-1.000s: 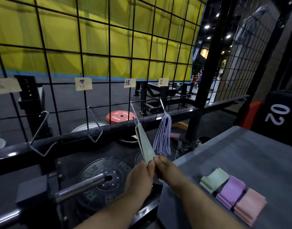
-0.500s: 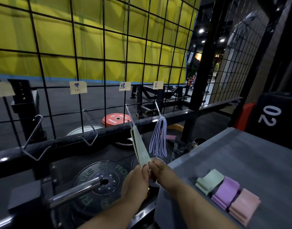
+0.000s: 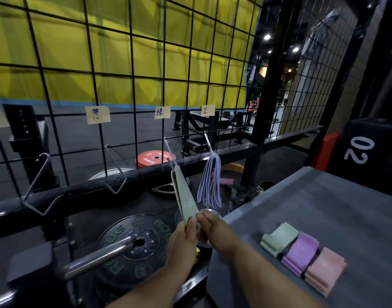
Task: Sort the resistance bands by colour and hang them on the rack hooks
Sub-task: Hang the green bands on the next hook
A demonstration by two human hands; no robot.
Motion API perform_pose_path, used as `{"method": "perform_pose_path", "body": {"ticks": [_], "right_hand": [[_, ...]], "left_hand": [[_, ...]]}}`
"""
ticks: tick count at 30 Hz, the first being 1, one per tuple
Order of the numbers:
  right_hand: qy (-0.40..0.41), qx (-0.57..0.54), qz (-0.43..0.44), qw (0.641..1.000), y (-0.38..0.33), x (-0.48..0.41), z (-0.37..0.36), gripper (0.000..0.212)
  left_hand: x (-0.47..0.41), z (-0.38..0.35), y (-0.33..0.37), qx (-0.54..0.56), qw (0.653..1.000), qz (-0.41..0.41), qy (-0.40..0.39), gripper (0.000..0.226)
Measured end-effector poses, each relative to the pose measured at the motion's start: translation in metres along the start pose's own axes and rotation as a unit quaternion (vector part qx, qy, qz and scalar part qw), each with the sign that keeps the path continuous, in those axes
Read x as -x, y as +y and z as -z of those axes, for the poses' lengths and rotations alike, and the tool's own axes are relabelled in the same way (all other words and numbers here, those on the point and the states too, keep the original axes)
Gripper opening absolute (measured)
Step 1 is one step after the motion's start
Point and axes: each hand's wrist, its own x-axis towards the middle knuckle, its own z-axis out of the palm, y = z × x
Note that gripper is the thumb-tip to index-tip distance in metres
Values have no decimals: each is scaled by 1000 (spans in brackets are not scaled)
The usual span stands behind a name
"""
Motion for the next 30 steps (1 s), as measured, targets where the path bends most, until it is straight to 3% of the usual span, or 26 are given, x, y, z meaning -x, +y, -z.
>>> {"method": "perform_pose_path", "body": {"ticks": [6, 10, 13, 17, 20, 26, 30], "right_hand": [[34, 150, -49, 987, 19, 1, 13, 30], [115, 150, -101, 977, 35, 10, 36, 28], [179, 203, -114, 956, 54, 20, 65, 32], [246, 250, -141, 926, 74, 36, 101, 12], [276, 322, -173, 889, 89, 41, 125, 18], [243, 462, -272, 808, 102, 42, 149, 30], [194, 495, -301, 792, 112, 40, 155, 32]], "left_hand": [[3, -13, -4, 42, 999, 4, -13, 38], [-3, -37, -7, -22, 997, 22, -65, 40], [-7, -65, -7, -25, 993, 27, -115, 39], [-9, -99, -3, -45, 982, 11, -182, 41], [-13, -122, -1, -87, 970, 30, -225, 45], [-15, -148, 5, -107, 958, 46, -262, 45], [-21, -154, 9, -157, 946, 45, -279, 41]]}}
